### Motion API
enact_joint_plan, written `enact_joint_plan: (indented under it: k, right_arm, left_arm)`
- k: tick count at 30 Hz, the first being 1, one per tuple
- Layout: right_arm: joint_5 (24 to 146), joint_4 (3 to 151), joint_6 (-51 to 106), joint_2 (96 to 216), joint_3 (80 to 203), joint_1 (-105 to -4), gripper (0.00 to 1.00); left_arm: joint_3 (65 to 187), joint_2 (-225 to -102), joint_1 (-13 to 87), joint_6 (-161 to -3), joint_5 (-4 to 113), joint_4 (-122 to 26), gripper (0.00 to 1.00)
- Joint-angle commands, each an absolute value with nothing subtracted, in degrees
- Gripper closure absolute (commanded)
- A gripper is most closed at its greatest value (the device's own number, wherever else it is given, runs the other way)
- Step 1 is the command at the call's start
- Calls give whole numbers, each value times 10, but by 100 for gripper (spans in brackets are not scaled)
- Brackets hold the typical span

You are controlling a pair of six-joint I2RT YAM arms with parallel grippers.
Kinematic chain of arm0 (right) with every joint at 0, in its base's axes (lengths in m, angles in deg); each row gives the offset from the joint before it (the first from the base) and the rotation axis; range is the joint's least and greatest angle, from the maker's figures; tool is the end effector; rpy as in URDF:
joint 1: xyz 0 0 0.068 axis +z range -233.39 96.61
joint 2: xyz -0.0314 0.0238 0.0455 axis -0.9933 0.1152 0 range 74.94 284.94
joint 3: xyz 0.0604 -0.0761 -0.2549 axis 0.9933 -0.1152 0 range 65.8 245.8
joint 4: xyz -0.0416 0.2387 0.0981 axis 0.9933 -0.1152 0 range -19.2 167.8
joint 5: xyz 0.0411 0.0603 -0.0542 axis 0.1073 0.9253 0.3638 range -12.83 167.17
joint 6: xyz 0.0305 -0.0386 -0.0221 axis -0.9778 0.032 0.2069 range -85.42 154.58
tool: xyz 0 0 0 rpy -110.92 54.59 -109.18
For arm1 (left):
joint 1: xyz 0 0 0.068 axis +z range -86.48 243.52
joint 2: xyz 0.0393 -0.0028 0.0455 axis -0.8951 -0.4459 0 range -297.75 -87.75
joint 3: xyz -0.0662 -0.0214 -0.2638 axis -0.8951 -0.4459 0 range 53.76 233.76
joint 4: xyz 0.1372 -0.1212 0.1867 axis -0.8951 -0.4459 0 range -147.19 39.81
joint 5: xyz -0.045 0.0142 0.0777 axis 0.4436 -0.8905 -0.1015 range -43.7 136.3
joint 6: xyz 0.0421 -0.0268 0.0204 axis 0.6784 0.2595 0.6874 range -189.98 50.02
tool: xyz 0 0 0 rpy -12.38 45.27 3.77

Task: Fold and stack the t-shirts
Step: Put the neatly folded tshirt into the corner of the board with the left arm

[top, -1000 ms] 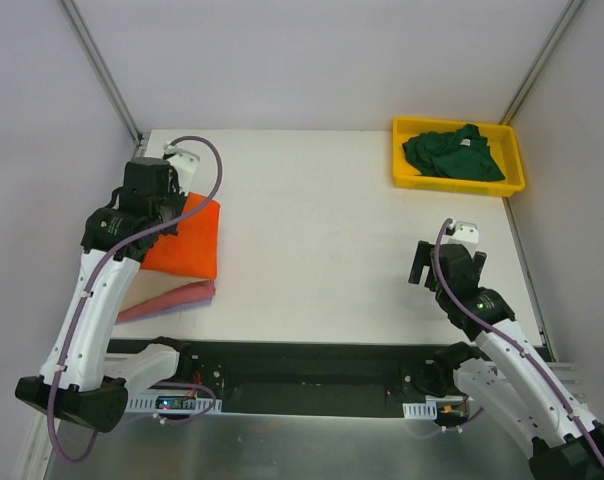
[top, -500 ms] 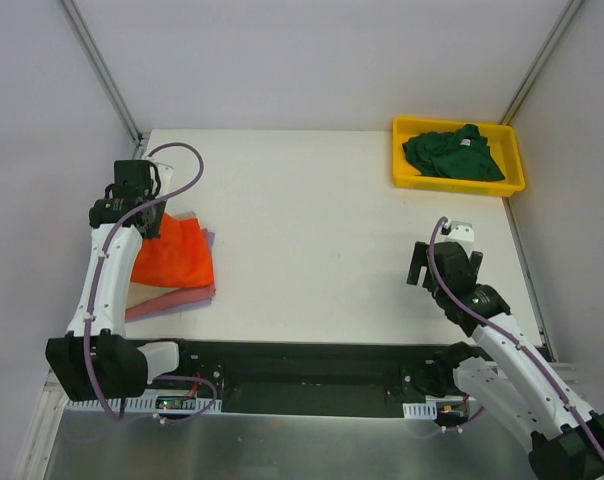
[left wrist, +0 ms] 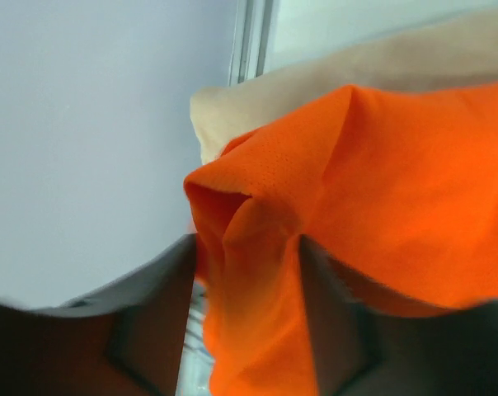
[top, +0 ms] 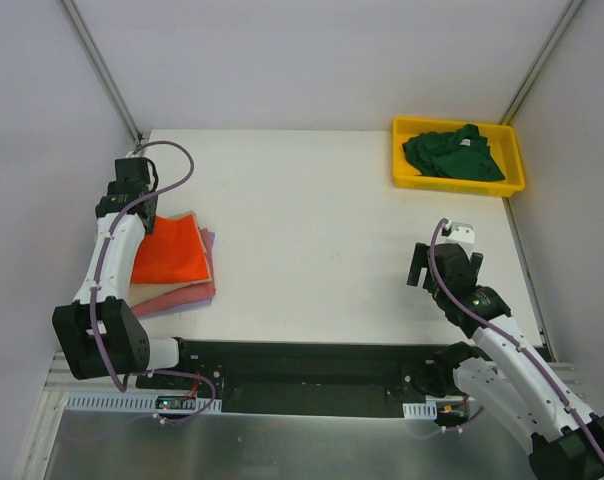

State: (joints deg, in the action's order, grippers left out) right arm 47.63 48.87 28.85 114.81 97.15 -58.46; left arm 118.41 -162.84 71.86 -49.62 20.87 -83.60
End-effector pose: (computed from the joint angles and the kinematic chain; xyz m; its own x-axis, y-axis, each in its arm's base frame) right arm 0.1451 0.0482 0.2419 -0.5499 -0.1597 -0.8198 0.0434 0.9748 -0.2190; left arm 0.2753 0.0557 0.3096 -0.7948 0.2010 -0.5726 -0.1716 0.8306 0.5297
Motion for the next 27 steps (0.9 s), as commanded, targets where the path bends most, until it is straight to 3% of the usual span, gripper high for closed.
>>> enact_joint_plan:
  k: [1,2,8,17,20,22,27]
  right_arm:
    - [473,494,286,1146,974,-589,4]
    - [473,494,285,1145,974,-588,4]
    - [470,493,282,1142,974,-589,4]
    - [459,485,266,1160,982,-590,4]
    - [467,485,269,1169,985,-590,4]
    - [477,486,270,1176,986,-590,4]
    - [492,491,275,1204,992,-591,4]
  left_arm:
    - [1180,-1630,724,-511,144,-800,33]
    - [1181,-1632,724,-513,137,-799,1]
    - [1228,-1605,724,-591,112,-816,1]
    - [1198,-1476,723,-852,421,-828,1]
    - [1139,-1449,723,-925,411,-828,1]
    - [1081,-1428,723,-1018,337,-839,1]
    - [947,-1384,723,-1150,332,-823,1]
